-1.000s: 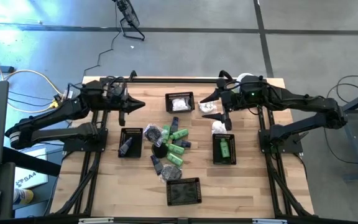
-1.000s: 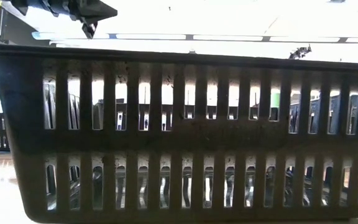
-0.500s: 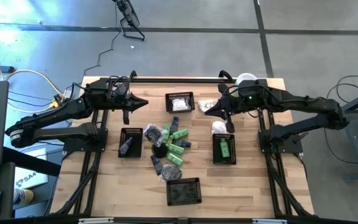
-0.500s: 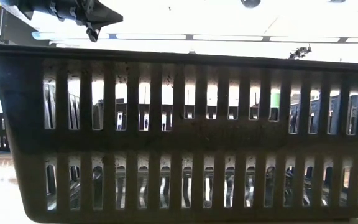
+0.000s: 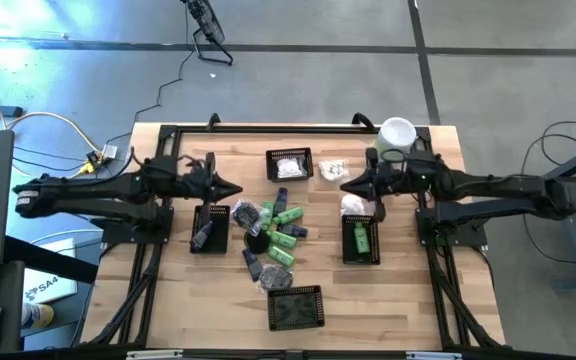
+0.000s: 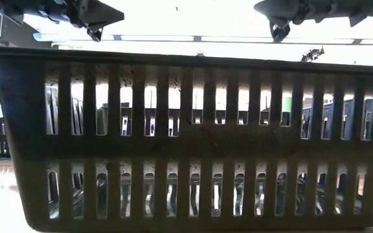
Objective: Pick & Place Travel size toiletries
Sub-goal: Put the left black brush into the bottom middle black bin
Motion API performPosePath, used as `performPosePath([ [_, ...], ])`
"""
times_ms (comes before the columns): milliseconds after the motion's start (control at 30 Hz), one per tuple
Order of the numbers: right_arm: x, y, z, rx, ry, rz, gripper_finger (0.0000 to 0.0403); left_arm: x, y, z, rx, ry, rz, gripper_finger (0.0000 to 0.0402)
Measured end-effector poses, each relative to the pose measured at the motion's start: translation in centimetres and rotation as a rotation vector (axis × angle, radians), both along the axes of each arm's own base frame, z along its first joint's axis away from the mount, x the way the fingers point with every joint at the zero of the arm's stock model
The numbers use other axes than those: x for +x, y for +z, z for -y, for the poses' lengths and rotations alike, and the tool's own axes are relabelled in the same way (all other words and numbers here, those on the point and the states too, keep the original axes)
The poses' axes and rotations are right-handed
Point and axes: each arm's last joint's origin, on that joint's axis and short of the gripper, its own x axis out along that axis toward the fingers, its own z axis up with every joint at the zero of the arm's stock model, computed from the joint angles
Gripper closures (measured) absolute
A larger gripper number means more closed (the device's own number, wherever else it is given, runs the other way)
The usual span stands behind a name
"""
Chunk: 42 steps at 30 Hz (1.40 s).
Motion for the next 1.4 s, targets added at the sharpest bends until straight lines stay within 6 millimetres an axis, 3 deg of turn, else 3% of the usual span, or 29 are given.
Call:
performPosePath([
  [333,-0.7,-3.0,-1.2,0.051,0.055,0.017,0.0399,-0.1,-1.3,2.7,0.027,-0.024,-0.137,0.0401],
  [867,-0.5,-3.0,-1.4,0.044,0.067,0.022,0.0399,0.0,-1.1,3.0,-0.051,-0.035,-0.108,0.0401],
  [1167,-0.5,-3.0,-1.4,0.044,0.066,0.022,0.0399,0.0,-0.5,2.8,-0.001,0.035,-0.052,0.0401],
  [1400,-0.5,-3.1,-1.4,0.169,0.064,0.006,0.0399,0.0,-0.7,2.8,0.005,0.034,-0.067,0.0400],
])
